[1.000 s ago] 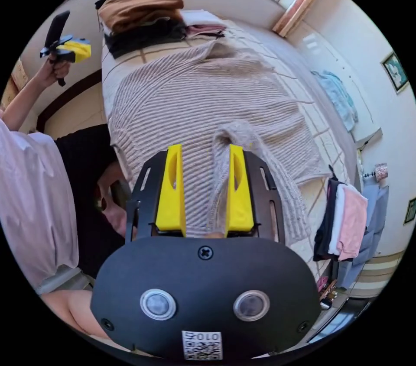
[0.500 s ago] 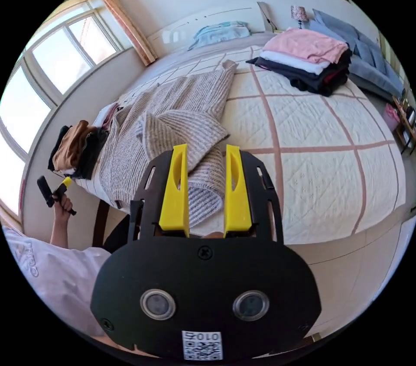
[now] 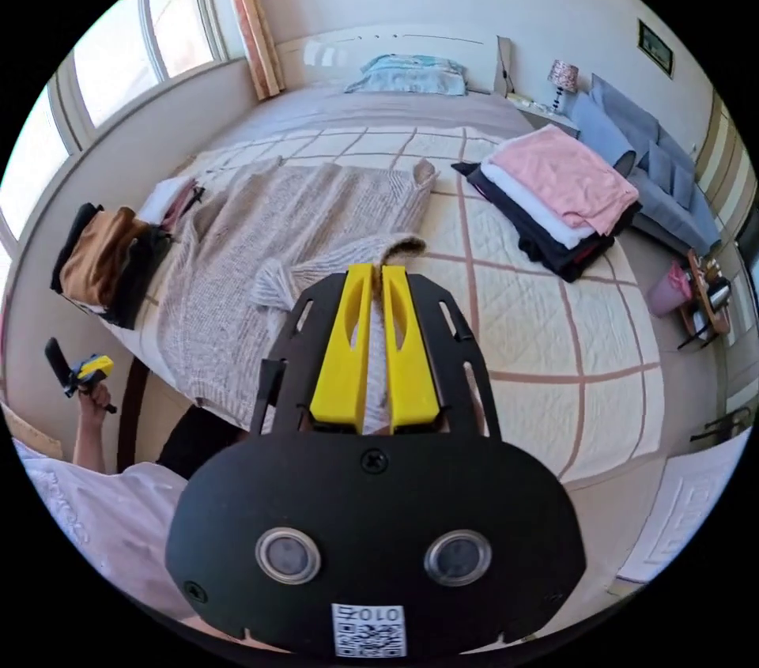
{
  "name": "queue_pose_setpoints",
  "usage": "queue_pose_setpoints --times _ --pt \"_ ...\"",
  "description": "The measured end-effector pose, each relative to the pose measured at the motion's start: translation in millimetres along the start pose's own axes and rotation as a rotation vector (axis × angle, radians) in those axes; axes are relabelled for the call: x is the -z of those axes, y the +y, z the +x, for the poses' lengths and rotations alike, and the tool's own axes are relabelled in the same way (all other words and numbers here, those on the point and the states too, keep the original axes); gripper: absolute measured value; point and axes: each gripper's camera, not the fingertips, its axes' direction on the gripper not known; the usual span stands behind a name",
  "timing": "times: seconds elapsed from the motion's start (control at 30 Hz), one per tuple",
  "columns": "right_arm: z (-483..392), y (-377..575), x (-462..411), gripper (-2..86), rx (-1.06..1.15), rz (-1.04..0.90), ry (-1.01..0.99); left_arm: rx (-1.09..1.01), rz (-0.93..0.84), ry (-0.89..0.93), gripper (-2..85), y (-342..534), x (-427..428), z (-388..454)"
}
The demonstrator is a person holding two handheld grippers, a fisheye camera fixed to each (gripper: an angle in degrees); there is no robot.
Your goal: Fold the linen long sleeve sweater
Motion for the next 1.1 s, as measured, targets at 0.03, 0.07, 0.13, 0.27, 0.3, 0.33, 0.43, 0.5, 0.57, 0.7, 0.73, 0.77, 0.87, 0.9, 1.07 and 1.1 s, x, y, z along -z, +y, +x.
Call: queue_pose_setpoints --times 0.03,0.07,0.13,0.27,0.3,0.33,0.43,0.5,0.57,0.7,0.73,0.77,0.87,0.9,1.07,1.1 --pt "-5 -17 12 4.2 0.001 0.024 -0.092 0.005 0.005 0.002 -0.1 1 -1 -2" --pt "-8 -26 18 4.3 0.006 0.035 -0.122 0.007 0.01 0.008 -0.1 0 -2 -4" --pt "-38 -72 38 4.4 0.068 0.088 -0.13 -0.004 0.016 0.011 -0.1 -3 -2 -5" --pt "-112 -138 52 5.0 0.23 0.182 -0.179 -0.014 0.084 0.013 -0.1 -10 9 -3" --pt "-137 -150 50 5.6 0.324 0.226 -0.194 -0.008 0.101 0.009 -0.1 -11 13 -3" --pt "-156 -156 46 6.1 0.401 0.239 -0.197 -0.004 0.106 0.005 -0.1 -11 15 -3" --pt "-154 -144 39 7.3 0.419 0.257 -0.24 0.036 0.1 -0.03 -0.1 -9 19 -8" --pt "-125 -123 31 7.5 0.352 0.278 -0.247 0.066 0.088 -0.039 -0.1 -3 18 -13" --pt "-83 -100 11 7.5 0.252 0.223 -0.198 0.095 0.076 -0.028 0.0 3 14 -20" --pt "18 -32 -37 7.8 0.005 -0.005 -0.105 0.14 0.047 0.013 0.0 5 -7 -35" --pt "32 -8 -46 7.9 -0.026 -0.039 -0.081 0.141 0.04 0.021 0.0 2 -11 -36" --pt "37 3 -50 8.0 -0.037 -0.05 -0.067 0.13 0.023 0.036 0.1 -7 -21 -37" --pt "35 54 -72 10.6 -0.05 -0.108 0.004 0.048 -0.018 0.061 0.2 -41 -51 -30" --pt "29 70 -84 11.8 -0.056 -0.124 0.023 0.012 -0.037 0.064 0.3 -57 -64 -26" --pt "2 97 -131 9.4 -0.045 -0.194 0.093 -0.054 -0.012 0.108 0.7 -116 -107 -10" --pt "-1 98 -128 8.1 -0.051 -0.167 0.112 -0.061 -0.01 0.137 0.7 -127 -117 -6"
